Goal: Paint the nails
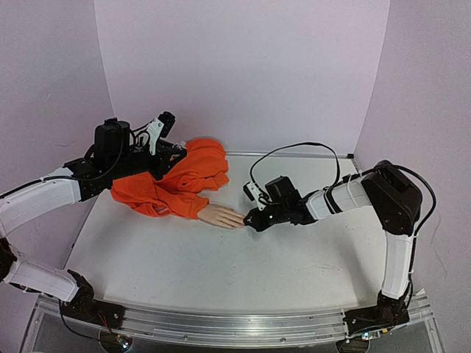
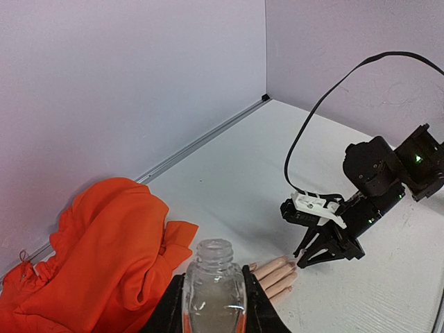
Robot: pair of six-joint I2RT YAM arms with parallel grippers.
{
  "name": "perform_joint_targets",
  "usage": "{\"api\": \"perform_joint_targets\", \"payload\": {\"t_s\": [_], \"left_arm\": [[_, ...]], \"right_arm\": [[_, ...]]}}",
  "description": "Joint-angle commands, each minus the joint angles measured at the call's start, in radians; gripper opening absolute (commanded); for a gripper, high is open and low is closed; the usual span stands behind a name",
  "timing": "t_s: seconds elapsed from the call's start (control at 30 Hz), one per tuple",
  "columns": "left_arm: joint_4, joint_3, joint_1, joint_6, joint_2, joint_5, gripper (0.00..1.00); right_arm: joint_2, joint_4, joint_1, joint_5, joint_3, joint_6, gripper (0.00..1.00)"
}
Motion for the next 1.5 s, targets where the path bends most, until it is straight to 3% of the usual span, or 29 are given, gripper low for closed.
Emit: {"api": "perform_joint_targets", "payload": {"t_s": [0.0, 0.6, 1.47], "left_arm": [[0.062, 0.009, 0.001, -0.011, -0.027, 0.009, 0.00], [0.062, 0.011, 0.001, -0.012, -0.035, 0.013, 0.00], [0.063, 0.012, 0.001, -0.012, -0.028, 0.014, 0.00]], "right_arm": [[-0.031, -0.013, 0.006, 0.018, -0.005, -0.008, 0.00], [-0.097, 0.092, 0.006, -0.068, -0.047, 0.011, 0.00], [-0.025, 0.057, 0.006, -0.066, 0.029, 0.013, 0.00]]}}
